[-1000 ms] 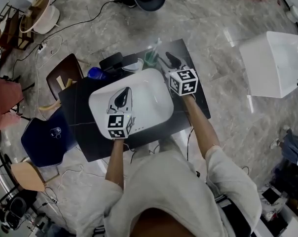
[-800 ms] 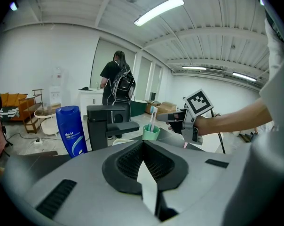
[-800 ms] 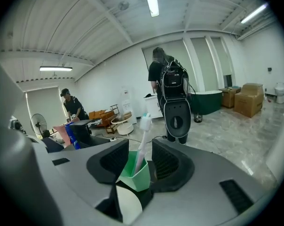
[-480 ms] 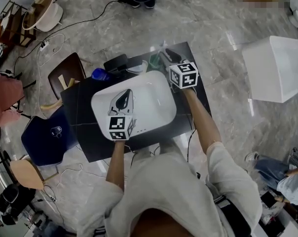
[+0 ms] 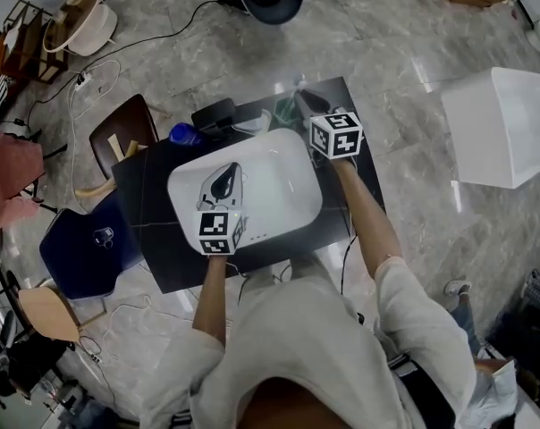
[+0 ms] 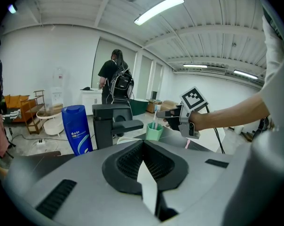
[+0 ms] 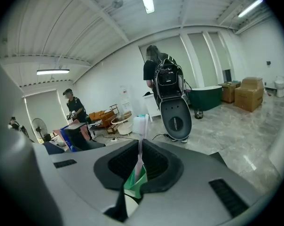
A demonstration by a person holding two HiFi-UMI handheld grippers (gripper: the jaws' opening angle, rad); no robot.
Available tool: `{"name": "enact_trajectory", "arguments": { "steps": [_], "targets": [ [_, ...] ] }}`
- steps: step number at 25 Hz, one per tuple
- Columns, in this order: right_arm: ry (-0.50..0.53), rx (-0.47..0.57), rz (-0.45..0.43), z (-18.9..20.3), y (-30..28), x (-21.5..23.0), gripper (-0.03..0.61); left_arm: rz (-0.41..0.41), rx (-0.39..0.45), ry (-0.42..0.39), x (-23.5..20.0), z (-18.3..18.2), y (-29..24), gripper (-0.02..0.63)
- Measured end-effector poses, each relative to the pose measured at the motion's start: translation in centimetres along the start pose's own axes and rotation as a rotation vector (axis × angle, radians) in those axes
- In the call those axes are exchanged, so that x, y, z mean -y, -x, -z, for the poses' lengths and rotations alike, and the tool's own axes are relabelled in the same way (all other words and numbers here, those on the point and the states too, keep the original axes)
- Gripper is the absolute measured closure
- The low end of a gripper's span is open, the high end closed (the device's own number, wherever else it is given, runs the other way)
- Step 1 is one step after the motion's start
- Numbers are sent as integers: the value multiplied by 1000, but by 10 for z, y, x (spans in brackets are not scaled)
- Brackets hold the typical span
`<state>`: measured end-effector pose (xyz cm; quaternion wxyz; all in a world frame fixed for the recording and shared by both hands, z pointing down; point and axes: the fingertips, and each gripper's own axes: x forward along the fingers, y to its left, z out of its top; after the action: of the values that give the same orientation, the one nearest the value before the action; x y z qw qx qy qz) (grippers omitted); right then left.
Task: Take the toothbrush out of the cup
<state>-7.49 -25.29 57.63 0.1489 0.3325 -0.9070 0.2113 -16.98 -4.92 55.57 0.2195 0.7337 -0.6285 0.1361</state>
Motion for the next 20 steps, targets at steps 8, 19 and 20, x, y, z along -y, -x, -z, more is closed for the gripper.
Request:
{"name": "enact_trajectory", "arguments": {
  "steps": [8, 19, 20],
  "targets": [
    [2, 38, -16, -8, 13, -7, 545, 7, 6, -6, 2, -2, 1, 589],
    [50, 132, -13, -33, 55, -25, 545, 26, 18, -15, 8, -7, 3, 589],
    [53, 144, -12, -36, 61, -26, 545, 28, 21, -17, 9, -8, 3, 589]
  ]
}}
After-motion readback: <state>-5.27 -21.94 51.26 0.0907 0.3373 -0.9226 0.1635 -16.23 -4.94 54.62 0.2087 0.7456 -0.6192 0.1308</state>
